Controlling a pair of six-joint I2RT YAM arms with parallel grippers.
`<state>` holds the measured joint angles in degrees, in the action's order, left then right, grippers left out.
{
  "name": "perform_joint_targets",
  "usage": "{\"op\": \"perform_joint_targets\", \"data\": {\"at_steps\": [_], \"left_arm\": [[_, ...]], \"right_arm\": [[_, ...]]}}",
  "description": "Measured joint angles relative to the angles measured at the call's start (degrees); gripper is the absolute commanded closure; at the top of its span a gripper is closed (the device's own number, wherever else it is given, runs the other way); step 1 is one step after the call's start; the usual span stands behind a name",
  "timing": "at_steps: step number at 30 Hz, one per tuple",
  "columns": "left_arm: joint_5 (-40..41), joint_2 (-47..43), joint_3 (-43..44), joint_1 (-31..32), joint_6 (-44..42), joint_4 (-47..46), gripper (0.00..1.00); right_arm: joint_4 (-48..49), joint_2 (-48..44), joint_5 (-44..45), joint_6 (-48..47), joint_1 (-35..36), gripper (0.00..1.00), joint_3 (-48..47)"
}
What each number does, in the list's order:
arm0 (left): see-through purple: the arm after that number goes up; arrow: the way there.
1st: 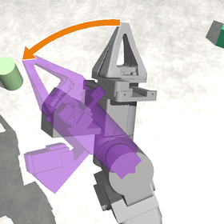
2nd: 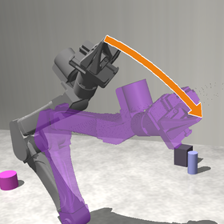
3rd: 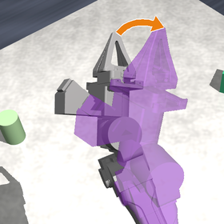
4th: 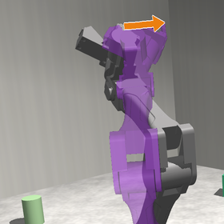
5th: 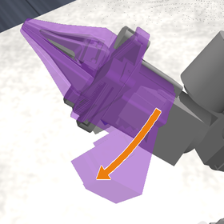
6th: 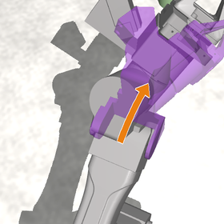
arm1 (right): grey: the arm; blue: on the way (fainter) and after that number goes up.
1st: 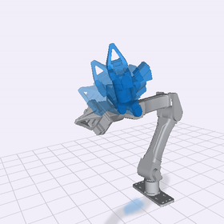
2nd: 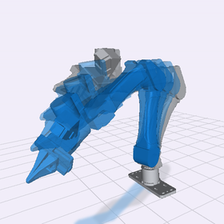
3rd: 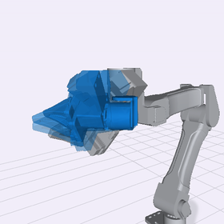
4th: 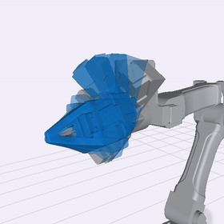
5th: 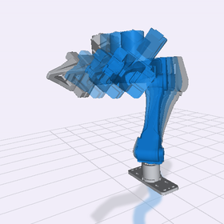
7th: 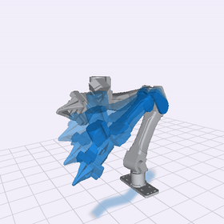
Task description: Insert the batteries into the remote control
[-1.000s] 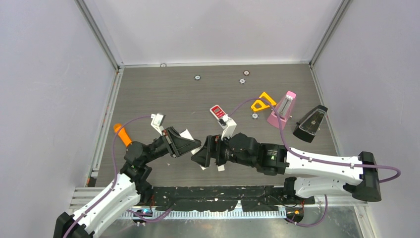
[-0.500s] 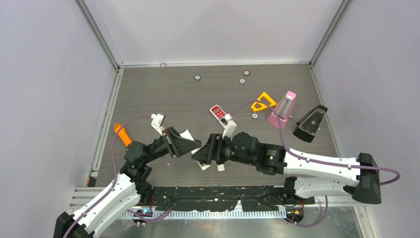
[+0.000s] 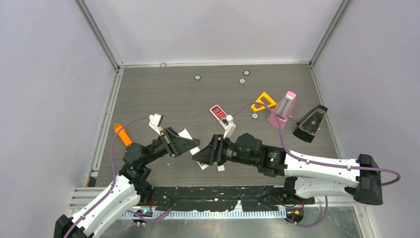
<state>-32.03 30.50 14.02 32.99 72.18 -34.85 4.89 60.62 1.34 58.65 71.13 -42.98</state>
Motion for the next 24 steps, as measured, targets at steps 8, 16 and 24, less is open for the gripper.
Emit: {"op": "perform_joint_targets", "data": {"at_steps": [8, 16, 24], "left_arm": [[2.0, -1.9, -0.3, 0.0, 2.9, 0.3, 1.00], [3.7, -2.2, -0.3, 0.0, 3.8, 0.2, 1.00], [4.5, -2.4, -0.3, 0.0, 3.8, -0.2, 1.00]], "right_arm": [[2.4, -0.7, -0.6, -0.5, 0.0, 0.71, 0.5], [1.5, -1.2, -0.6, -1.1, 0.0, 0.23, 0.6], [-0.7, -5.3, 0.3, -1.8, 0.0, 0.23, 0.6]]}}
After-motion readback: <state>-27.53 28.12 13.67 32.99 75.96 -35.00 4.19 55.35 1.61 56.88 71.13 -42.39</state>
